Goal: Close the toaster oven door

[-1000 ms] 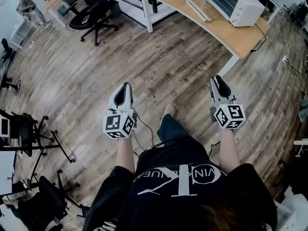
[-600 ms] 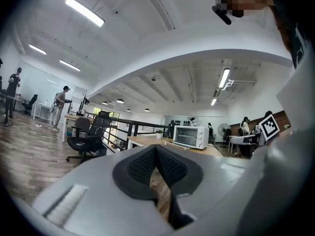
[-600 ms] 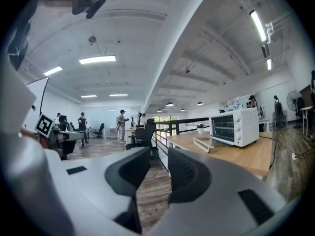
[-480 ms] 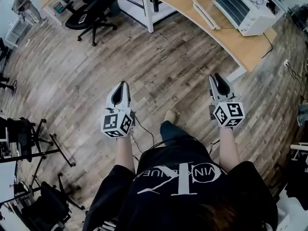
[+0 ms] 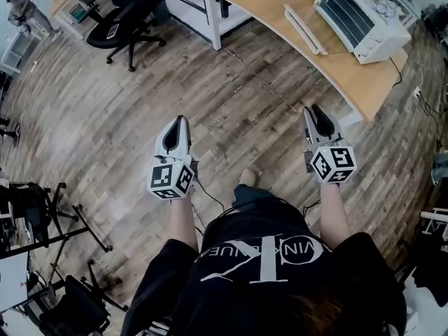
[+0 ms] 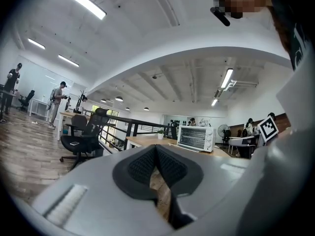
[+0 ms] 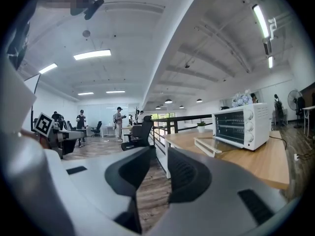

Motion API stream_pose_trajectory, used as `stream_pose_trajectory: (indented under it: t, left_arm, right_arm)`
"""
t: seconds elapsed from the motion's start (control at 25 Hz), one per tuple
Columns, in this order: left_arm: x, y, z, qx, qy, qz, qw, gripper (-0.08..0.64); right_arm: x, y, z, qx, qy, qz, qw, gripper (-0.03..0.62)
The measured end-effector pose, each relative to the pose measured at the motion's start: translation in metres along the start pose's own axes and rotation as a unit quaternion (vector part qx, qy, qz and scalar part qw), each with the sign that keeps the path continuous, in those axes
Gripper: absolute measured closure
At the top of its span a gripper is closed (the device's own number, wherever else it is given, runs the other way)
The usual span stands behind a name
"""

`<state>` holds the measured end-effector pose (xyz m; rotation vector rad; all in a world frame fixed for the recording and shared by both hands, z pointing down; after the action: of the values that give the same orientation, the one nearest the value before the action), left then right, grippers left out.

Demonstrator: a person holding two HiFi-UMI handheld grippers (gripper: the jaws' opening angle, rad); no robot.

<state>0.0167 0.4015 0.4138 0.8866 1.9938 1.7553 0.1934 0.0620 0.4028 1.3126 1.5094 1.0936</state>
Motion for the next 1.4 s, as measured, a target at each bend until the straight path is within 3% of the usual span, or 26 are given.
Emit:
stream_pose_trajectory:
  t: [0.48,0.8,1.12,1.4]
  left_arm:
    - [0.006,-0.018,-0.098,0.008,0.025,-0.012,0.9996,0.549]
    - [-0.003,-0.032,-0.144,0.000,0.038,-0.022,0.9990,0.550]
    - [-0.025,-0.042,-0.201,0.013,0.090,-0.041,0.9950,0.550]
    - [-0.033,-0.057,-0.278,0.014,0.160,-0.060,0.9852,0.549]
  right_arm:
    - [-0.053,-0.008,-0.059,-0.003,0.018,-0.014,1.000,0.518]
    - [-0.079,-0.012,-0.067,-0.012,0.031,-0.019,0.999,0.518]
    - [-0.110,-0.008,-0.059,-0.013,0.081,-0.046,0.996,0.518]
    - [-0.130,-0.002,-0.074,-0.004,0.133,-0.066,0.989,0.518]
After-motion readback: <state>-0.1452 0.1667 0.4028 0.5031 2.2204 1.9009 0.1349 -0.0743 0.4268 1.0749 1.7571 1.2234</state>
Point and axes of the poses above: the fingertips, and each gripper's own axes: z backward along the fingers, x to its left, y out of its underside, the point moved 7 cm from there along z, backward along the fingers, and after that the axes turned 8 degrees about x, right-handed, at the moved point
